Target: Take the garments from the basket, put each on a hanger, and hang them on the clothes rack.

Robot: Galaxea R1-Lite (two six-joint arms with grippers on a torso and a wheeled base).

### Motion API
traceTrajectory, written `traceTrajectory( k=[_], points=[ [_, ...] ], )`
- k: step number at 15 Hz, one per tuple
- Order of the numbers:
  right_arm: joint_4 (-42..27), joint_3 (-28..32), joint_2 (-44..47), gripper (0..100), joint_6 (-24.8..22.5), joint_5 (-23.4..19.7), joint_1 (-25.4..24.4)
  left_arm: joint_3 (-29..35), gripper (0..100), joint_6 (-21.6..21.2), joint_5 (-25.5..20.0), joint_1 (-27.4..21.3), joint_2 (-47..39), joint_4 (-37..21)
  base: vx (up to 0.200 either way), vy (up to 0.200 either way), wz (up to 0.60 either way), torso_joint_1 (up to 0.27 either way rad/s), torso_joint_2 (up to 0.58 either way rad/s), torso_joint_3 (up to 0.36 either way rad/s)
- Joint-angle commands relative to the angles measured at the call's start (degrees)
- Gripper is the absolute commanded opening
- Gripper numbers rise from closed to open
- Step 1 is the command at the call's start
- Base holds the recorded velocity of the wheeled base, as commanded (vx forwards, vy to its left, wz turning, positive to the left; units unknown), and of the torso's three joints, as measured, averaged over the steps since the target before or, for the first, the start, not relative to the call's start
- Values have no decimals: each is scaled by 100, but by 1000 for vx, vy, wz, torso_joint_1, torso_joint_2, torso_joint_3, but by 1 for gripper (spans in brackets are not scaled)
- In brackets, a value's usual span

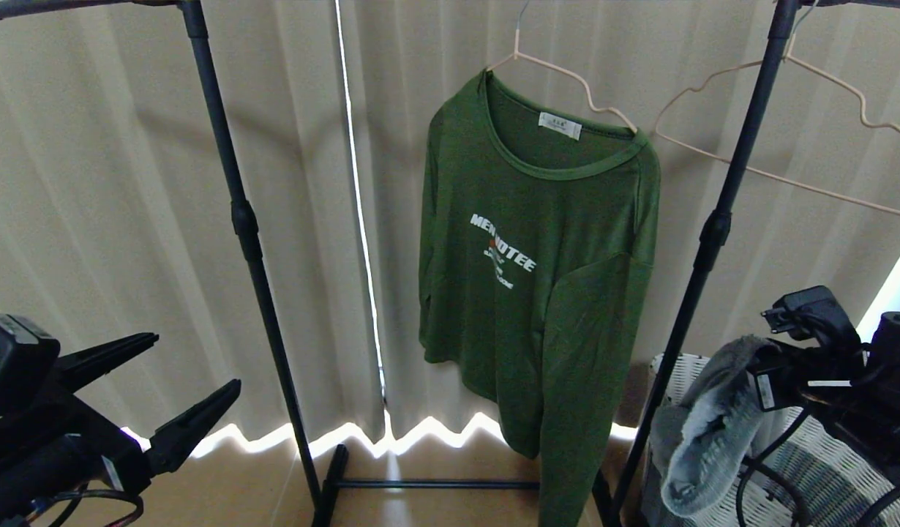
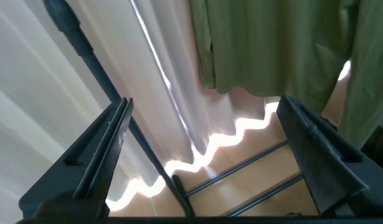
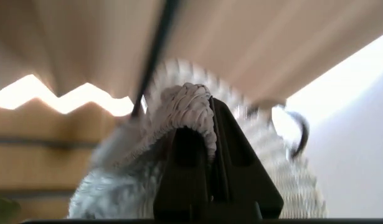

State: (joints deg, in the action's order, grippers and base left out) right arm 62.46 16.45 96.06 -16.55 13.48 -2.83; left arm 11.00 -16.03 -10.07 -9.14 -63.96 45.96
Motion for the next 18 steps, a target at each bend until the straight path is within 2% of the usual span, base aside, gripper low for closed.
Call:
traceTrajectory(
  k=[1,12,16,18],
  points=[
    [-6,-27,-501,0,-6,5,-139,17,100,-14,-13,273,-20,1,-200,0,0,2,2,-2],
    [29,34,-307,0,-6,14,-429,-1,100,-14,-21,334,-37,1,-200,0,0,1,2,1],
    [29,122,-307,0,-6,-21,-640,-203,100,-23,-100,264,-28,10,0,0,0,0,0,0],
    [-6,342,-290,0,-14,-30,-886,-194,100,-14,-514,229,-37,10,0,0,0,0,0,0]
  ],
)
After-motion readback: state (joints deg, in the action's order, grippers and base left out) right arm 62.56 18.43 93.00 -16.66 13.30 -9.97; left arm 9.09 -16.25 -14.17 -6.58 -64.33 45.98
